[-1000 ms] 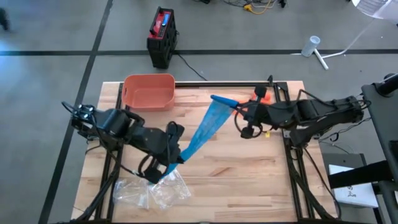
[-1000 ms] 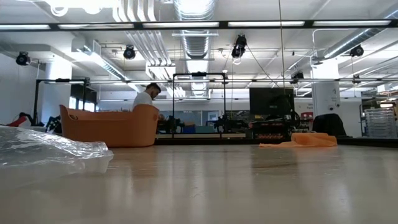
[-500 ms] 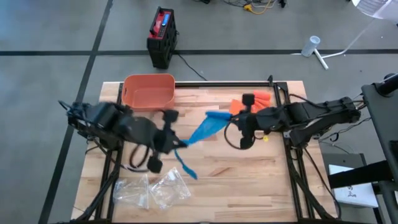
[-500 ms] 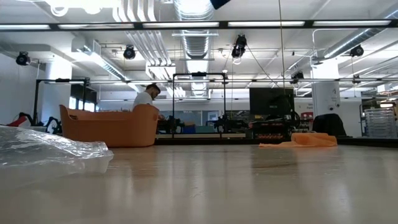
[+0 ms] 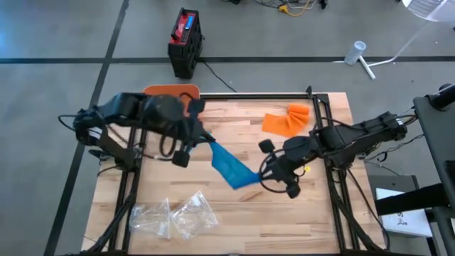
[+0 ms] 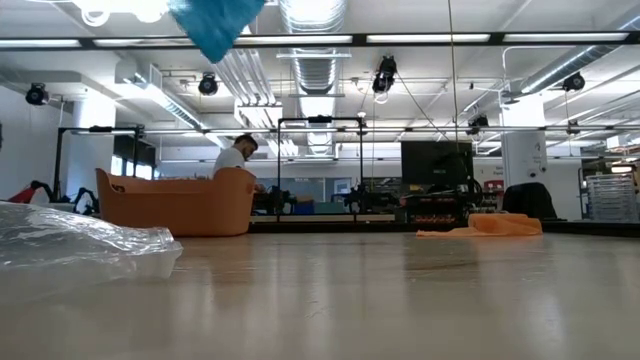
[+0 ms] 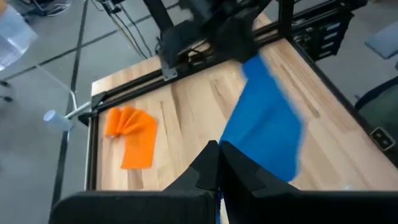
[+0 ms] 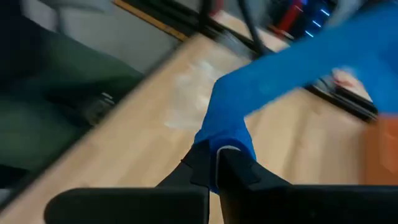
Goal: Roll bandage
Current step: Roll the blue bandage
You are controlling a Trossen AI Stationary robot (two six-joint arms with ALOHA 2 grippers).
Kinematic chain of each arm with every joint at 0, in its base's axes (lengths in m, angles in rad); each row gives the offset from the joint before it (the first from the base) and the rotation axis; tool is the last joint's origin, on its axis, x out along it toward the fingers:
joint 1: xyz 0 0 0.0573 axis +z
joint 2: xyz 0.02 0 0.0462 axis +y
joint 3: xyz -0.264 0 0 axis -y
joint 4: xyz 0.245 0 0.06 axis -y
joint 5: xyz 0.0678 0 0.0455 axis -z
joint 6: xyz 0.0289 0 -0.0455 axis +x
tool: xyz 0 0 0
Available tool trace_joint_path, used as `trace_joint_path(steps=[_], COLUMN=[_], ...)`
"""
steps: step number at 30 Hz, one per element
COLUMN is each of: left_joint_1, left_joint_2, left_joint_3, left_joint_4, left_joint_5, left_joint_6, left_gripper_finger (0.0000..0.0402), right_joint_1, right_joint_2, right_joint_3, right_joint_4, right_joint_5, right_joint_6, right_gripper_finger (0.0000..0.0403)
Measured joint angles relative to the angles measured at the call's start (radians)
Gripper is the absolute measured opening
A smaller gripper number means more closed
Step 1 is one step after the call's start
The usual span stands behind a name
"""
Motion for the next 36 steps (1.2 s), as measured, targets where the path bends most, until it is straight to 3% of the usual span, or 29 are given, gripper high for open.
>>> trace_joint_path(steps=[5,12,21,27,36], left_joint_1=[0.08,0.138,0.135,0.13,0.093], left_joint_2=[-0.004,-0.023,-0.023,-0.026,-0.103], left_joint_3=[-0.131,-0.325,-0.587,-0.662,-0.663], left_joint_4=[0.114,0.387,0.881,1.015,0.865], left_joint_5=[0.148,0.253,0.336,0.42,0.402], left_joint_6=[0.061,0.089,0.084,0.023,-0.004], left_gripper_finger=[0.0,0.0,0.0005,0.006,0.0186], right_joint_1=[0.04,0.076,0.079,0.079,0.076], right_joint_2=[-0.01,-0.032,-0.035,-0.042,-0.085], right_joint_3=[0.001,0.002,0.002,0.002,0.002], right_joint_4=[0.056,0.165,0.388,0.481,0.492], right_joint_5=[-0.066,-0.131,-0.233,-0.177,-0.027], right_joint_6=[0.007,0.016,0.015,0.016,-0.006], right_gripper_finger=[0.0003,0.0003,0.0003,0.0003,0.0003])
